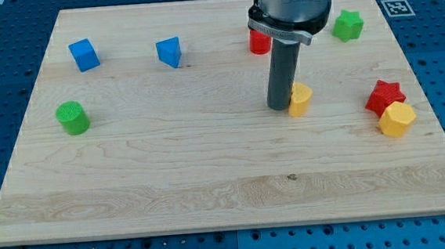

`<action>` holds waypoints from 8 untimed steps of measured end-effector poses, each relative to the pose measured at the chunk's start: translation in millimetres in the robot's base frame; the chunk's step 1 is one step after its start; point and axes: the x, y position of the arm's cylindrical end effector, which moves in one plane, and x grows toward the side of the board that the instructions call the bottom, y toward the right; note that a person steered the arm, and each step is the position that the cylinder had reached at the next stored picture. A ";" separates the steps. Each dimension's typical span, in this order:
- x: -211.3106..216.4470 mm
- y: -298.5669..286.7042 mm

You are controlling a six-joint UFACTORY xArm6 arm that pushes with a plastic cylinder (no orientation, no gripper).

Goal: Push the yellow heart to the top of the red star

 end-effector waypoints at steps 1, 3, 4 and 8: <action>19.1 -12.5; -10.6 63.3; -11.1 50.2; -39.3 74.1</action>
